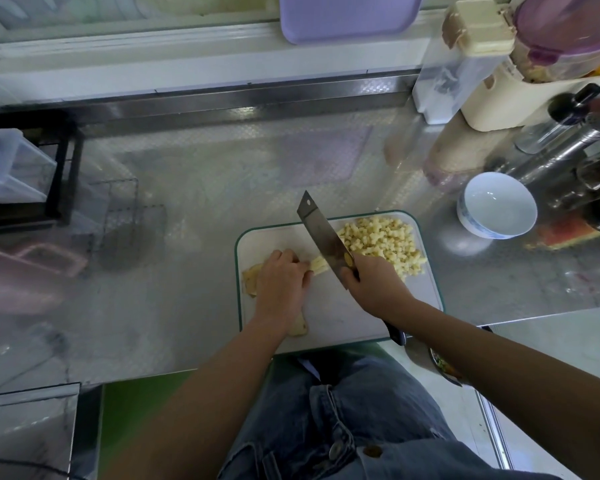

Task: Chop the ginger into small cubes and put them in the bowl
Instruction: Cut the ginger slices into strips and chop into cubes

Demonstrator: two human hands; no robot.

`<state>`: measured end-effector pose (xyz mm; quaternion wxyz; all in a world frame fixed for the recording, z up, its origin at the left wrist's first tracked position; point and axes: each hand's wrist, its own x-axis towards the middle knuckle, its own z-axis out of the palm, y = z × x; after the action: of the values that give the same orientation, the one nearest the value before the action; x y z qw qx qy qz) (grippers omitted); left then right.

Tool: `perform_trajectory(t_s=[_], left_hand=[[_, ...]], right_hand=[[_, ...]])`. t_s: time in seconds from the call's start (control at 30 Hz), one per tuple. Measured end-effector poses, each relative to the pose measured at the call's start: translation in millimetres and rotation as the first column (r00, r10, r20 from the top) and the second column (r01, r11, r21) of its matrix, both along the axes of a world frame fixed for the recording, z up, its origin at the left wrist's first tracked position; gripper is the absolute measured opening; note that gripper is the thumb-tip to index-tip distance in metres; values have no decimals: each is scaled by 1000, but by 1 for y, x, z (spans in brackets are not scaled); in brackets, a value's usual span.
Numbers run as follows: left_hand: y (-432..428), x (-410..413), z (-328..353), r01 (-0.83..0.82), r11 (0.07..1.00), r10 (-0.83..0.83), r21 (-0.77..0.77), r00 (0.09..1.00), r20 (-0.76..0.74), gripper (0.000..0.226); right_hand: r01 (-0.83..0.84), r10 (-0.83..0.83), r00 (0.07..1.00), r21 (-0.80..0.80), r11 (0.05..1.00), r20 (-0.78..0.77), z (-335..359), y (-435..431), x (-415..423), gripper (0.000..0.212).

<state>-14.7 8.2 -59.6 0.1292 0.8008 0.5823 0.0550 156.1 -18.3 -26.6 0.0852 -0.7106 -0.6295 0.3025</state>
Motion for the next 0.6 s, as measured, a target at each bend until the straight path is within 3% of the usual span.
perform_trajectory(t_s=[0.6], left_hand=[[4, 5, -1, -37, 997, 39, -72, 999, 23, 22]], right_hand=[[15, -14, 998, -24, 1000, 62, -17, -4, -17, 24]])
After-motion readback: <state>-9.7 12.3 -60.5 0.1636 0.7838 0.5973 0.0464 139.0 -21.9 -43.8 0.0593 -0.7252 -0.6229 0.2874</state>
